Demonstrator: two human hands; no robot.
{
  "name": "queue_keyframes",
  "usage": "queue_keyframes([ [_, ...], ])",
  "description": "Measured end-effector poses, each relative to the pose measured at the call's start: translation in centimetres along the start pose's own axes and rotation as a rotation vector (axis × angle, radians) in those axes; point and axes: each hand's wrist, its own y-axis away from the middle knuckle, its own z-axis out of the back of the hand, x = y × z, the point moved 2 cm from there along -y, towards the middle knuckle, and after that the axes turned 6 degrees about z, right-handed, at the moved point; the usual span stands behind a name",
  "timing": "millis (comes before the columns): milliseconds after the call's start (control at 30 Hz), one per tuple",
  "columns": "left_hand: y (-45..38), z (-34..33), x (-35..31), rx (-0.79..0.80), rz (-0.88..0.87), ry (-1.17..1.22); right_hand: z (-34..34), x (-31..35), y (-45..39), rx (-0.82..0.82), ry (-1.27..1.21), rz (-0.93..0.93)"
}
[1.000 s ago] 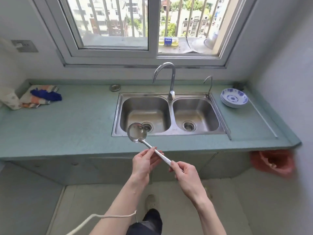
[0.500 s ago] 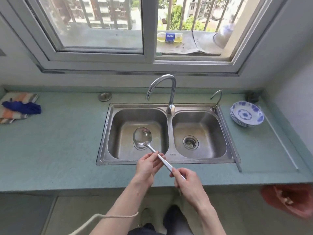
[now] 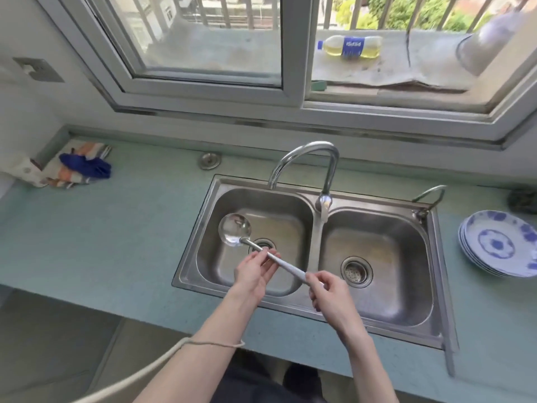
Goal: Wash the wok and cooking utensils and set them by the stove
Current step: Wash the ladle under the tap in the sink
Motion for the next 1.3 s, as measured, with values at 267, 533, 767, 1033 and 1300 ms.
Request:
queue_keyframes([
  [267, -3.7, -1.1, -1.7, -0.038, -0.032, 0.002, 0.3, 0.5, -5.0, -0.062, 0.074, -0.01],
  [533, -6.5, -0.5, -3.5, -0.092, 0.009, -0.138, 0.5, 0.0, -13.9, -0.352, -0.178, -0.205],
  [767, -6.7, -0.2, -3.7, -0.015, 0.103, -0.26, 0.6, 1.0, -20.9, -0.354, -0.101, -0.218],
  [1033, -6.1, -1.1, -3.3, 0.072, 0.197, -0.291, 0.5, 1.2, -21.2, -0.466, -0.083, -0.207],
  [1300, -7.6, -3.8, -3.3, 0.187, 0.271, -0.221, -0.6, 5.9, -11.3, -0.138, -0.016, -0.307],
])
